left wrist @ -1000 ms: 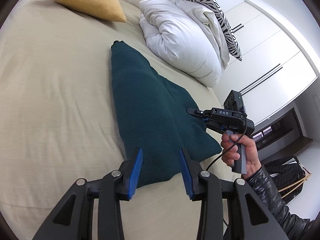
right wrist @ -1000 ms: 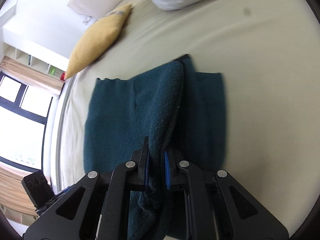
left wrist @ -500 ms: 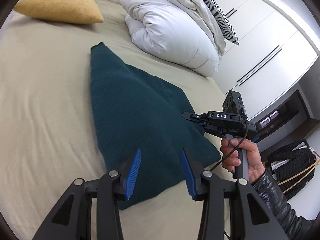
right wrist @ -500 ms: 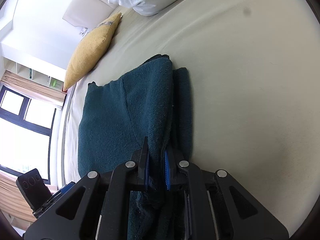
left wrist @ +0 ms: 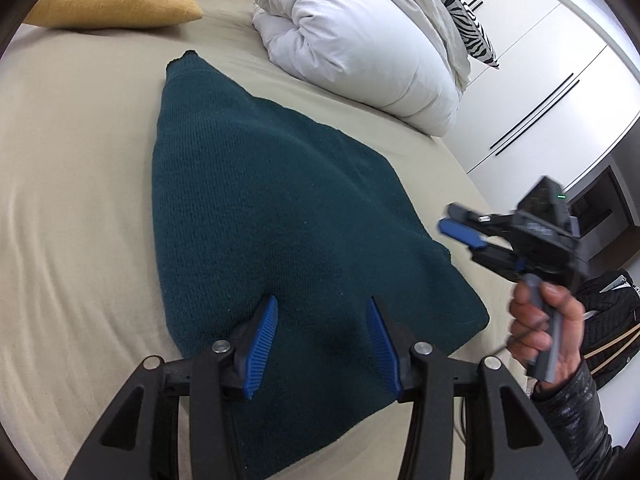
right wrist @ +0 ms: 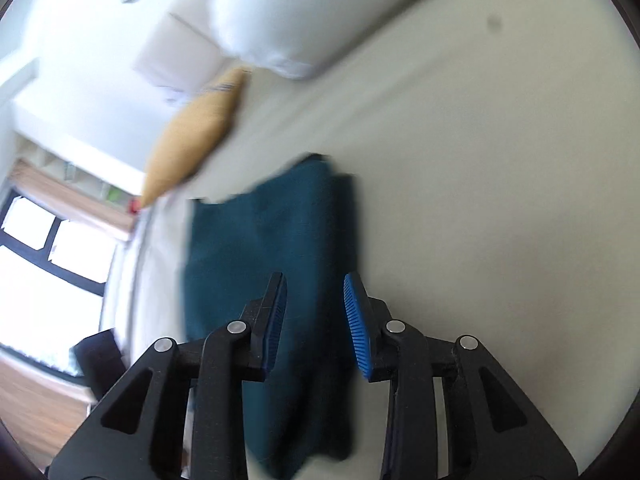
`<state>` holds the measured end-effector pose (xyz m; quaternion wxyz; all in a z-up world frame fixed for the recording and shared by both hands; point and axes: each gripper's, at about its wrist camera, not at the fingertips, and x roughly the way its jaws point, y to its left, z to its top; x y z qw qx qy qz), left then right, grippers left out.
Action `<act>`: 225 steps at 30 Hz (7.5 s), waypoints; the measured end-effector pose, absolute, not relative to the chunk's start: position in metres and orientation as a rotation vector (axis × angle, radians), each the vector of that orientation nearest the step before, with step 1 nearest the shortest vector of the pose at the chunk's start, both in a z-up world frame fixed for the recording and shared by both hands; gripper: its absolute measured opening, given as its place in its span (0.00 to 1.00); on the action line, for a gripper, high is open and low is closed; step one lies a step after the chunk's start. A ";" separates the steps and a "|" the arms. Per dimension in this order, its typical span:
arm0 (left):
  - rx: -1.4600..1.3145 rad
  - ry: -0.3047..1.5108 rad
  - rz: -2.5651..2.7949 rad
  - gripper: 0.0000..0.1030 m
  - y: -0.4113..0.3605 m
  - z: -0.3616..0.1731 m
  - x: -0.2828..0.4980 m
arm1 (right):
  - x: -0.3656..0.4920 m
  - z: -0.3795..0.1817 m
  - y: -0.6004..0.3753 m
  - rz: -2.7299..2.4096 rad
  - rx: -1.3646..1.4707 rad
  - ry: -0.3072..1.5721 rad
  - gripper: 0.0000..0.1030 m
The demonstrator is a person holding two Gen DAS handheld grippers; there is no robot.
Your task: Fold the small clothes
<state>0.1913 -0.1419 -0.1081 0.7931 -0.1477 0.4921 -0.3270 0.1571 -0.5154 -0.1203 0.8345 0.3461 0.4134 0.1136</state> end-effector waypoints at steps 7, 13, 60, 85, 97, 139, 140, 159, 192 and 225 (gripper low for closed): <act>-0.319 1.060 -0.699 0.48 -0.141 -0.109 0.190 | 0.139 -0.144 -0.459 0.372 0.611 1.027 0.27; -0.338 1.066 -0.717 0.48 -0.138 -0.114 0.191 | 0.112 -0.186 -0.501 0.378 0.791 0.997 0.03; -0.007 0.992 -0.552 0.53 -0.181 -0.114 0.238 | 0.261 -0.165 -0.505 0.192 0.792 0.929 0.00; -0.073 0.952 -0.549 0.53 -0.158 -0.096 0.217 | 0.079 -0.149 -0.499 0.443 0.713 0.971 0.31; -0.400 1.020 -0.463 0.69 -0.082 -0.110 0.230 | 0.143 -0.140 -0.541 0.317 0.817 0.875 0.62; -0.188 0.920 -0.442 0.36 -0.008 0.005 0.009 | 0.004 -0.021 -0.262 0.375 0.252 0.867 0.21; -0.190 0.916 -0.438 0.36 -0.002 0.007 0.001 | -0.003 -0.019 -0.252 0.387 0.245 0.867 0.21; -0.289 1.040 -0.355 0.38 0.071 -0.074 -0.051 | -0.045 -0.122 -0.183 0.467 0.395 1.017 0.21; -0.478 1.041 -0.368 0.56 0.099 -0.115 -0.058 | -0.080 -0.125 -0.239 0.651 0.602 1.023 0.37; -0.145 0.649 -0.178 0.99 0.079 -0.014 -0.113 | -0.107 -0.082 -0.226 0.351 0.251 0.884 0.27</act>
